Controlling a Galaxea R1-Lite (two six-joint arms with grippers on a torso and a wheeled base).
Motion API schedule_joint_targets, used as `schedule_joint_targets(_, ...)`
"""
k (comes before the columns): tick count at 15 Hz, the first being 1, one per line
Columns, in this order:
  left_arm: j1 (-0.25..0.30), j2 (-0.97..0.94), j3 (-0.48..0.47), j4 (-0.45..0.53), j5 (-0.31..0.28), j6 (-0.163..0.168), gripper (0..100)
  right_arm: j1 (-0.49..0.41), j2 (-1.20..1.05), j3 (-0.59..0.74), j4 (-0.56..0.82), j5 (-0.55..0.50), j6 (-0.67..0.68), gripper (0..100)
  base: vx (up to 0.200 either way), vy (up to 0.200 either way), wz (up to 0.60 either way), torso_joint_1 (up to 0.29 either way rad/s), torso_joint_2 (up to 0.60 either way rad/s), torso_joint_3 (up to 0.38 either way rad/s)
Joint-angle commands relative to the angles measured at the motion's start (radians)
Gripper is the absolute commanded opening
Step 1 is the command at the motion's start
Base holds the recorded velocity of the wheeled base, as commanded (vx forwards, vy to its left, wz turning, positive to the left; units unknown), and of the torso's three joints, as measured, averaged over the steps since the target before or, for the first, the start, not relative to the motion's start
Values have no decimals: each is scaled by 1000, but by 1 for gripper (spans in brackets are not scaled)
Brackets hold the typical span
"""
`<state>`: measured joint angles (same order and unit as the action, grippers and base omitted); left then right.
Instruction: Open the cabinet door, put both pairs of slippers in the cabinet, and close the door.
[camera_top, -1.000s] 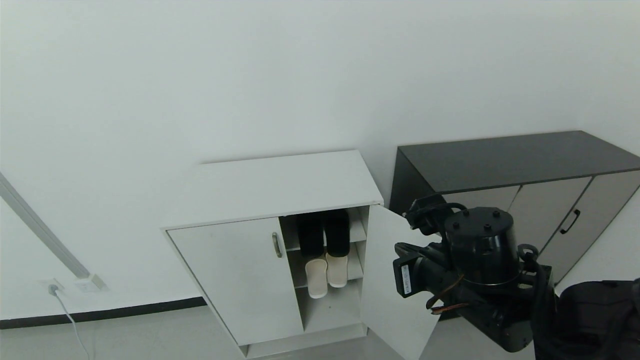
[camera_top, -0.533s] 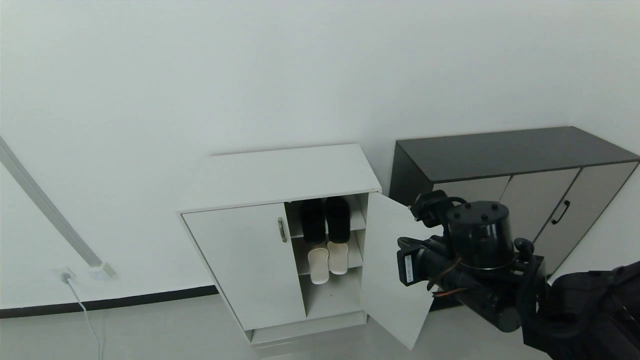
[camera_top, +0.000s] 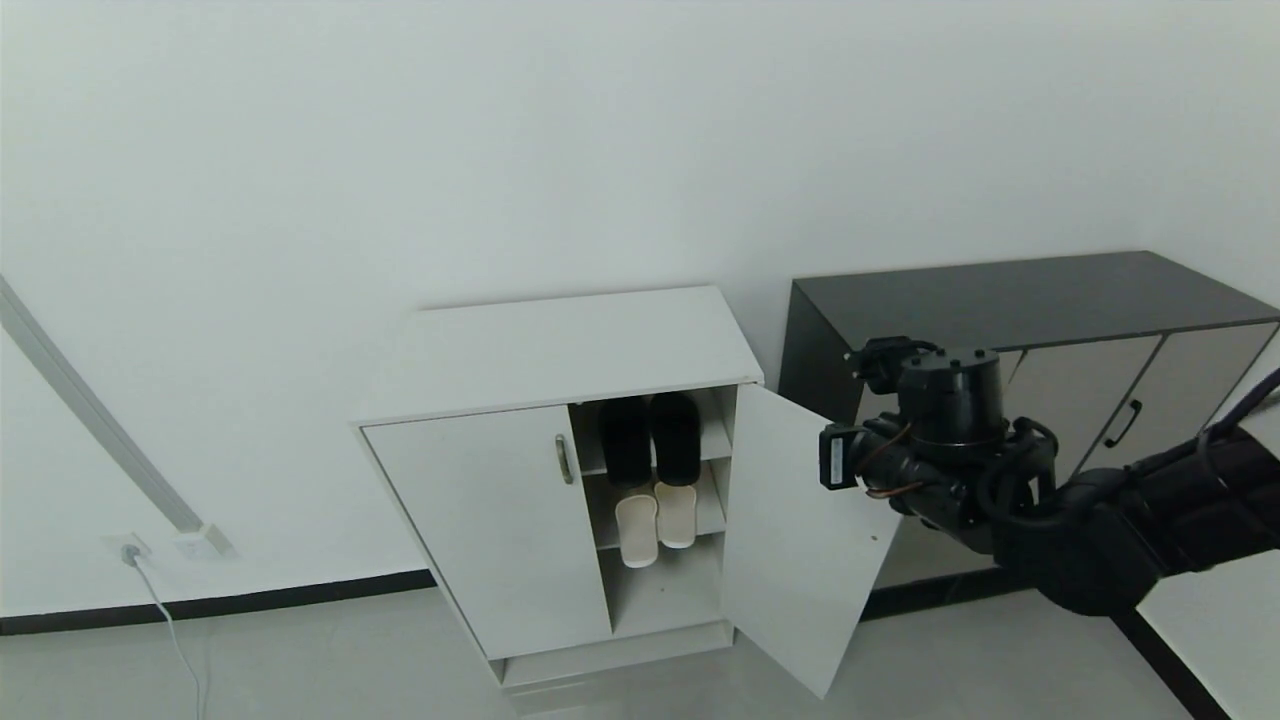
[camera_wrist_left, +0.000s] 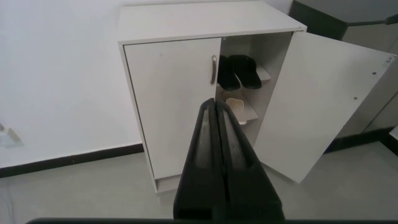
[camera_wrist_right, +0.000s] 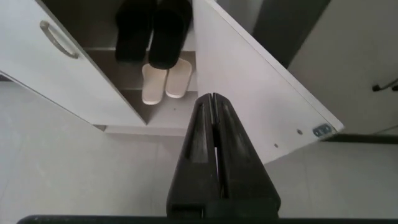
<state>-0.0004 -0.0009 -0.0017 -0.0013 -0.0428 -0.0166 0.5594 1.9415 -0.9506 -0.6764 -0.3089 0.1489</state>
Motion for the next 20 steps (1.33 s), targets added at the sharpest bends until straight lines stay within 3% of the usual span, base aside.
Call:
schedule_joint_targets(1, 0, 1, 0, 0, 0, 0, 0, -55, 74, -62, 15, 25, 14, 0, 0, 0, 0, 0, 0, 0)
schedule_joint_targets(10, 0, 1, 0, 0, 1, -3, 0, -216, 229, -160, 9, 102, 23, 0, 0, 0, 0, 0, 0, 0)
schedule_joint_targets(20, 0, 1, 0, 0, 1, -3, 0, -279, 301, -231, 9, 103, 44, 0, 0, 0, 0, 0, 0, 0)
